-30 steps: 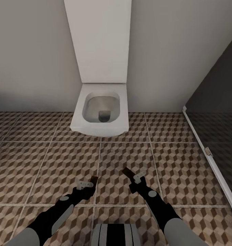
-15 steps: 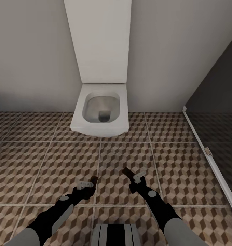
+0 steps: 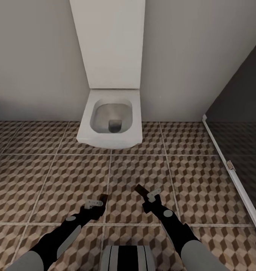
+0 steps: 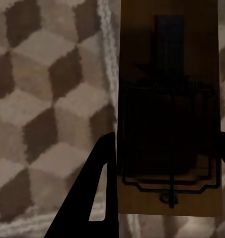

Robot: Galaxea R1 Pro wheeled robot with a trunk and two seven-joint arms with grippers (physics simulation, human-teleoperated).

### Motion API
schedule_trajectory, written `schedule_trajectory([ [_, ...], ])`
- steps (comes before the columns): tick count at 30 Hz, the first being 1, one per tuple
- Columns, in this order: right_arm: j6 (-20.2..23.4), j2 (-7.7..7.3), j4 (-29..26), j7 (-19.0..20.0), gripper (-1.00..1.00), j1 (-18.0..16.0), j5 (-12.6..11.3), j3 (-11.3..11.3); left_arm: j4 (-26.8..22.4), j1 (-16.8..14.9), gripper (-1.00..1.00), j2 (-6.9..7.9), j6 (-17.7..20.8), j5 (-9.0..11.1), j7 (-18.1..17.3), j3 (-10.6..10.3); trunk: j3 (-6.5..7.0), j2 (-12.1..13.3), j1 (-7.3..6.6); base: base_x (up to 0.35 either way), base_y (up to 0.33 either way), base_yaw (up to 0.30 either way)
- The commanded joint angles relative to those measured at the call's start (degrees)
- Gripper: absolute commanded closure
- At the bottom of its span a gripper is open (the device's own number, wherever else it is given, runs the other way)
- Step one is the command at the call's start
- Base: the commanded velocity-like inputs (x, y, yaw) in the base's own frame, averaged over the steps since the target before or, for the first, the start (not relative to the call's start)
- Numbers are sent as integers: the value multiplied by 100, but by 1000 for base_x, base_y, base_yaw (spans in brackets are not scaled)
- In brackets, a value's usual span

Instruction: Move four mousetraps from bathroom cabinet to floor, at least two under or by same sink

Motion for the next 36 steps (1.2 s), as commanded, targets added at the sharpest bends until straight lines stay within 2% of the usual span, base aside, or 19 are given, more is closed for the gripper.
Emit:
schedule_trajectory([
  [1, -18, 2, -1, -11, 100, -2, 56, -9, -9, -4, 100, 7, 20, 40, 22, -22, -13, -1, -1, 0, 0, 0],
  [8, -29, 2, -3, -20, 100, -2, 56, -1, -122, -4, 100, 42, 15, 40, 22, -29, -75, -1, -1, 0, 0, 0],
  [17, -52, -1, 11, -46, 100, -2, 59, 6, -667, -4, 100, 211, 18, 32, 129, 11, -98, -1, -1, 0, 0, 0],
  [19, -53, 6, 21, -238, 100, -2, 59, 9, -914, -4, 100, 252, 23, 32, 329, 25, -98, -1, -1, 0, 0, 0],
  [24, -53, 41, 73, -1056, 100, -2, 41, 14, -1494, -4, 100, 310, 168, 31, 954, 23, -98, -1, -1, 0, 0, 0],
  [36, 4, 66, 113, -1186, 100, -2, 29, -6, -1538, -4, 100, 318, 218, 26, 1018, 15, -98, -1, -1, 0, 0, 0],
])
